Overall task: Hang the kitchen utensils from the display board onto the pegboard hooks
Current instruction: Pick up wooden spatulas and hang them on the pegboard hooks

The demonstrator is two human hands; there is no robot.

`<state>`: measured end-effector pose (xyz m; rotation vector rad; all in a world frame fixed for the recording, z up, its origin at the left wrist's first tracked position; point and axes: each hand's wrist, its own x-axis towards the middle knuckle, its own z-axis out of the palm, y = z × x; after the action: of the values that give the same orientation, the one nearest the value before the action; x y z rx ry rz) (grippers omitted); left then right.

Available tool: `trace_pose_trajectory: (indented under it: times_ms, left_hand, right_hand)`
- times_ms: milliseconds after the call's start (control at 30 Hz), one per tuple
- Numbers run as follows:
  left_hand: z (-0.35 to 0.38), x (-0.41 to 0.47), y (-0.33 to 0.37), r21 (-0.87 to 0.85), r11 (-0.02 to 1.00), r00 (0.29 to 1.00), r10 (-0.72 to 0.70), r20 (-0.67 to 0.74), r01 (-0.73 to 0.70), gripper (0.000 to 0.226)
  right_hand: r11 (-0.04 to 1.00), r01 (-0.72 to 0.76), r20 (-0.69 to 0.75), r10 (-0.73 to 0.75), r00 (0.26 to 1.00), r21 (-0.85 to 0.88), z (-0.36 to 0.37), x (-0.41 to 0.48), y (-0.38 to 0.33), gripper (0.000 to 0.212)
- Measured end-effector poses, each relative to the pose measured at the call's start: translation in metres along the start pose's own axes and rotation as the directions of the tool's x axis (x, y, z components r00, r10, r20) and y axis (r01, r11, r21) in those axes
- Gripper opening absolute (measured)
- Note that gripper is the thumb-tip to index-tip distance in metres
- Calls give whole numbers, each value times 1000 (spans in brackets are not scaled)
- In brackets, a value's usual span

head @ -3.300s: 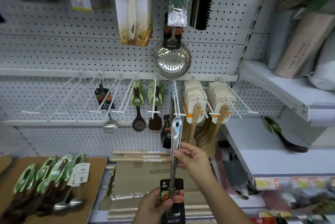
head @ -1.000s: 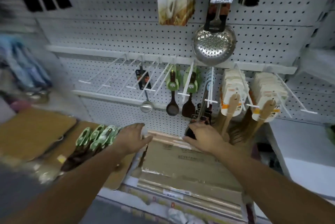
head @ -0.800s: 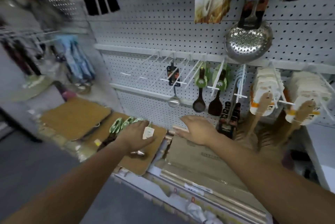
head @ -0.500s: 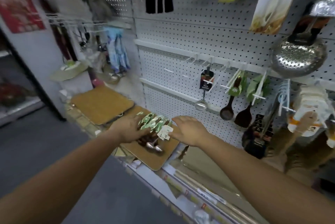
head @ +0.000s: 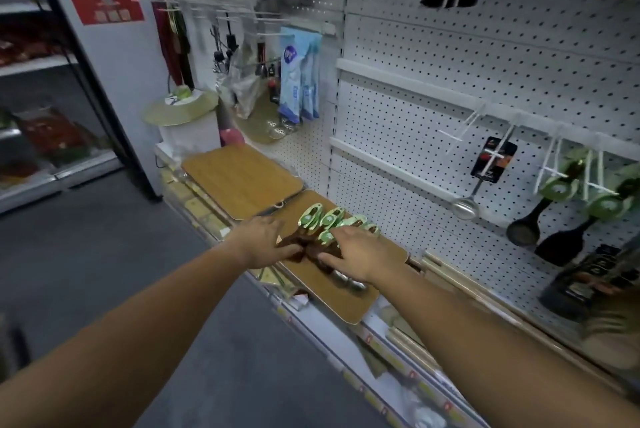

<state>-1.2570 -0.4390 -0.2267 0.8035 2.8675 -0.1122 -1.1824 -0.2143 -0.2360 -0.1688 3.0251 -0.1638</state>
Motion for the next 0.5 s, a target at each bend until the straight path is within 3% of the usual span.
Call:
trace_pose_trajectory:
  times_ms: [200,367,500]
  left_hand:
    - [18,36,-38,25,999,999,26,24,-27,87]
    - [34,95,-55,3,999,995,43,89,-43,98]
    - [44,145,-67,-29,997,989,71,129,-68,91]
  right_hand:
    - [999,-32,32,30,999,43,21,50,-11,66]
    - [997,-54,30,52,998,51,35,104,3,64]
    - [994,-84,51,80,995,73,50,154,23,66]
